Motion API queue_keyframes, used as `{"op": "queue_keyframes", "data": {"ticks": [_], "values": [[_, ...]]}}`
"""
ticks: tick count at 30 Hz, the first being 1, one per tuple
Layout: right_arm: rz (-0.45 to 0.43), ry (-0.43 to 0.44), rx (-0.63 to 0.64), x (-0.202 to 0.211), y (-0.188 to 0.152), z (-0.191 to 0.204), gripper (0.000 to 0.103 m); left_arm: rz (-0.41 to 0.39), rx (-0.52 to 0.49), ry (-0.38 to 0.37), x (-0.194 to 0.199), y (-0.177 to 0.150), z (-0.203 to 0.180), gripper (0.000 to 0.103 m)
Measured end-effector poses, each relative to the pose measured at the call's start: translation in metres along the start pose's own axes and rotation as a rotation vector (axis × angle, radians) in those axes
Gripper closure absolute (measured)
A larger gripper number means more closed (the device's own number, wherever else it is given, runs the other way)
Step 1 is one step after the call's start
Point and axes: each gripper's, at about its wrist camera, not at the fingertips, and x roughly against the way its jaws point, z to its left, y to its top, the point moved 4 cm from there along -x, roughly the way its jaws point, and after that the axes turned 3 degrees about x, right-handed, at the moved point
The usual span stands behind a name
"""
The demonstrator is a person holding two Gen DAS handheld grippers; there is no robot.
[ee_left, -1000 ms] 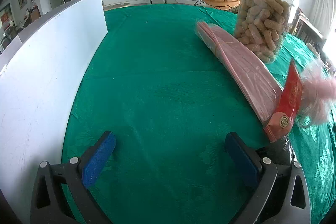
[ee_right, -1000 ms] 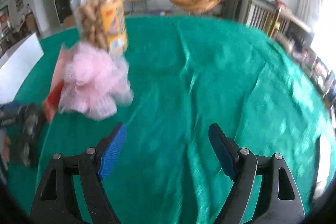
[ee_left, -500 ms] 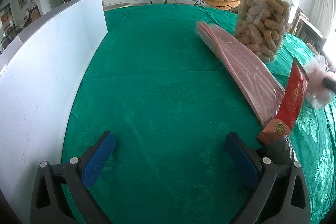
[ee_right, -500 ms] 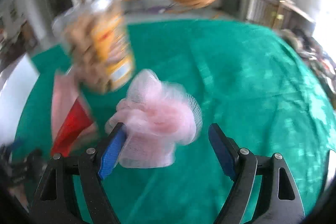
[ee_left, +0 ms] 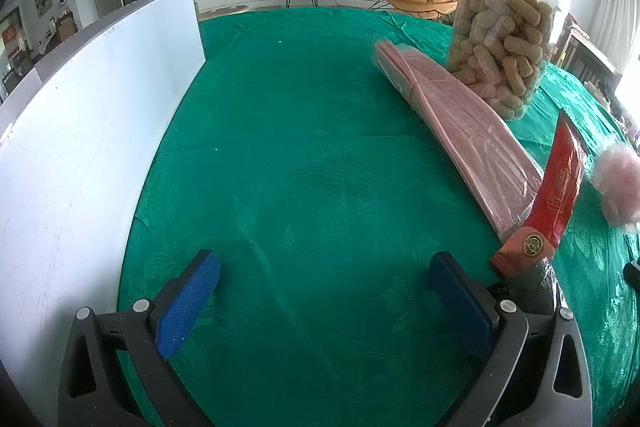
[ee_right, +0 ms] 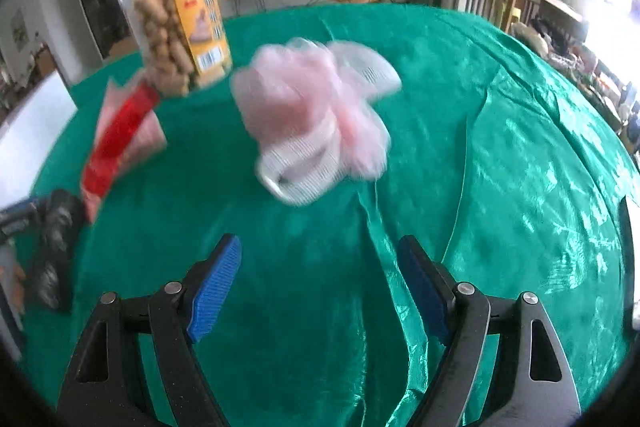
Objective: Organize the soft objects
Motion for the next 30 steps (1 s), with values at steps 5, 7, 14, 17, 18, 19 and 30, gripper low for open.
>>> {"op": "queue_keyframes", "data": {"ticks": [5, 7, 14, 17, 18, 19, 30], "values": [[0.002, -0.024, 0.026, -0.0011, -0.0005, 0.002, 0.02, 0.0, 0.0, 0.0, -0.0001, 0.0, -0.0001, 0.0], [0.004, -0.024, 0.028, -0.0013, -0.0006, 0.0029, 0.019, 0.0, 0.0, 0.001, -0.0001, 0.0, -0.0001, 0.0], [0.005, -0.023, 0.027, -0.0012, -0.0015, 0.0029, 0.019, 0.0, 0.0, 0.001, -0.0005, 0.0002, 0.0004, 0.0], [0.006, -0.024, 0.029, -0.0014, -0.0019, 0.0028, 0.018, 0.0, 0.0, 0.001, -0.0003, -0.0002, 0.0001, 0.0], [0.006, -0.025, 0.03, -0.002, -0.0026, 0.003, 0.018, 0.0, 0.0, 0.001, -0.0003, -0.0002, 0.0001, 0.0], [0.006, -0.025, 0.029, -0.002, -0.0026, 0.0029, 0.018, 0.0, 0.0, 0.001, -0.0003, -0.0002, 0.0, 0.0], [0.008, -0.02, 0.031, -0.0019, -0.0027, 0.0031, 0.018, 0.0, 0.0, 0.001, -0.0005, -0.0002, -0.0002, 0.0]]}}
